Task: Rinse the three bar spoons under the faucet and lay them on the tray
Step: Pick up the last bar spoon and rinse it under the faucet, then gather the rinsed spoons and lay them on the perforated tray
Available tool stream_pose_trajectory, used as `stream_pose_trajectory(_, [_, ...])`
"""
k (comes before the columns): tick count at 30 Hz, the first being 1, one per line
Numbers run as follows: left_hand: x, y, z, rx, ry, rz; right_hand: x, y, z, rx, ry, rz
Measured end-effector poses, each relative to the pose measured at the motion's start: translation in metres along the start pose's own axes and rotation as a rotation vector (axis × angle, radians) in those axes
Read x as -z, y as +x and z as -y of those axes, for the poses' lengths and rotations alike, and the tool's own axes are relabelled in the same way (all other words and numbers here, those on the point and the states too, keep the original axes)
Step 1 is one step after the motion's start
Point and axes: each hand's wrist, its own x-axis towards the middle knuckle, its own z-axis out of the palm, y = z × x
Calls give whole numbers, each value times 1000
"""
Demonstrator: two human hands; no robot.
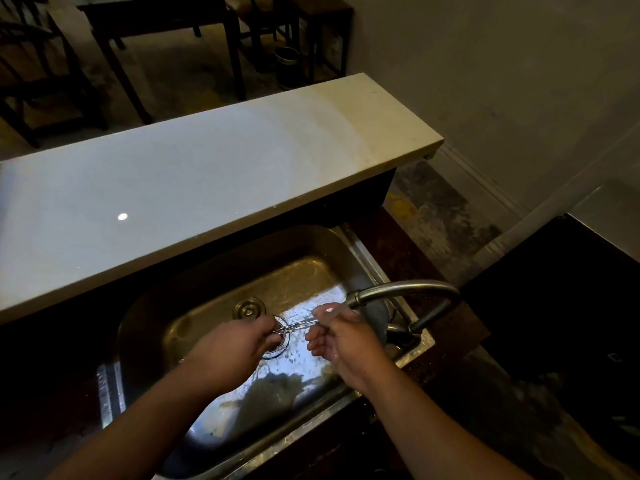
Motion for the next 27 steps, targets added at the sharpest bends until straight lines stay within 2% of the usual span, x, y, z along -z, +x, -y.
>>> stream_pose_trajectory(5, [2, -2, -6, -38, -77, -4, -1, 1, 5, 10, 58, -22])
stream_pose_trajectory(8, [1, -2, -9, -22, -43, -2, 0, 0, 9, -15, 83, -35])
stream_pose_trajectory(12, [0, -1, -9, -8, -14, 34, 5, 1, 9, -21, -55, -81])
stream_pose_trajectory(14, [-1, -2, -8, -2, -32, 37, 10, 3, 11, 26, -309, -190])
stream_pose_trajectory(18, [-2, 0, -4, 42, -37, 30, 32, 12, 30, 177, -1173, -460])
stream_pose_trajectory(20, [-1, 1, -5, 60, -53, 11, 43, 14, 43, 157, -1594, -440])
stream_pose_trajectory(21, [0, 2, -6, 71, -76, 0, 47, 13, 46, 127, -1723, -411])
stream_pose_trajectory(25, [3, 3, -11, 126, -178, -50, 55, 8, 41, 103, -1948, -349])
stream_pose_trajectory(27, [6, 4, -13, 178, -248, -94, 50, 6, 39, 4, -1955, -323])
